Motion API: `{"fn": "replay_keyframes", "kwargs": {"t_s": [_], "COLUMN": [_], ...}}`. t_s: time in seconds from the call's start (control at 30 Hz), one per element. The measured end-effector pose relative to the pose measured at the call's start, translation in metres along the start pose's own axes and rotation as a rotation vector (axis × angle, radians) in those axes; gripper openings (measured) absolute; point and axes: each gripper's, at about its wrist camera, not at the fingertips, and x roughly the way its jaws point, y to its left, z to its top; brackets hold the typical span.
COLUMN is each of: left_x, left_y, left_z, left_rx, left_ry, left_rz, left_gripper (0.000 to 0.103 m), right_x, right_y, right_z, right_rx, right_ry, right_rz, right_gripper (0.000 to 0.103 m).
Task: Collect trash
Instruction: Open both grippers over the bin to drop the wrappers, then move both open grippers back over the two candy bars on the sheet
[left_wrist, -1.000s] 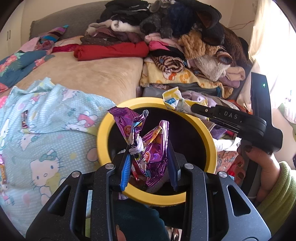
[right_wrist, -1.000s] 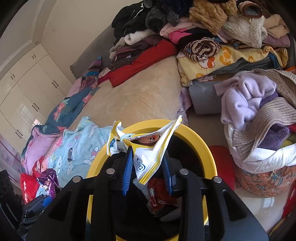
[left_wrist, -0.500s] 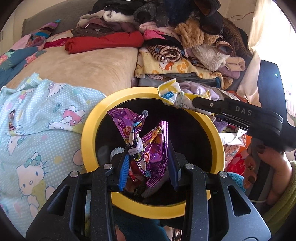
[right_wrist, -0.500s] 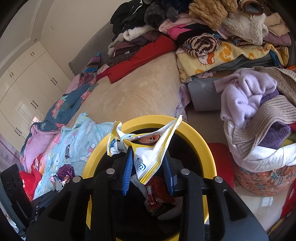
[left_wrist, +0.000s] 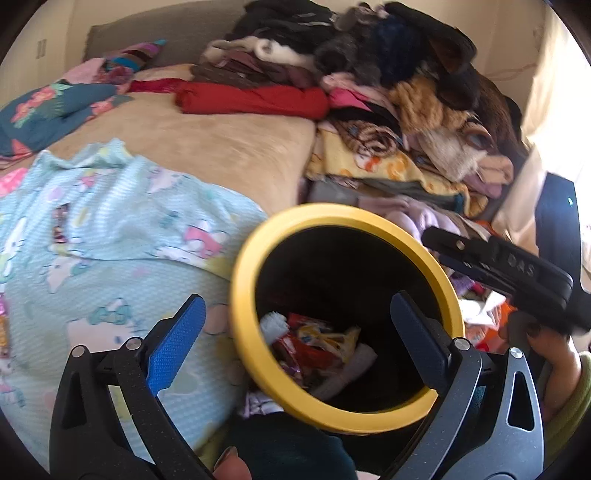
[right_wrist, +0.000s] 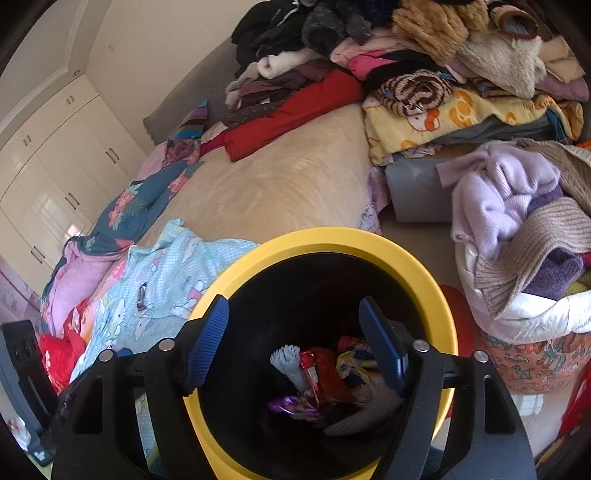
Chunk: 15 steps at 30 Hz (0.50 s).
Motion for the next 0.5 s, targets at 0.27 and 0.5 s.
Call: {"fn": "replay_keyframes", "kwargs": {"t_s": [0.27,0.5], "left_x": [-0.026,-0.044], "left_y": [0.031,0.058], "left_z": [0.006,0.008], "left_rx": [-0.043,-0.101], "left_ry": [-0.054,-0.096], "left_rz": [0.078,0.117], "left_gripper": [0.092,0.092], "right_x": [-0.001,0.002], "right_y": [0.035,0.067], "right_z": [-0.001,0.002], "right_rx": [-0.076,-0.141], "right_ry": [-0.022,-0.031], "right_rz": [0.030,0.071], "right_gripper": [0.078,0.081]}}
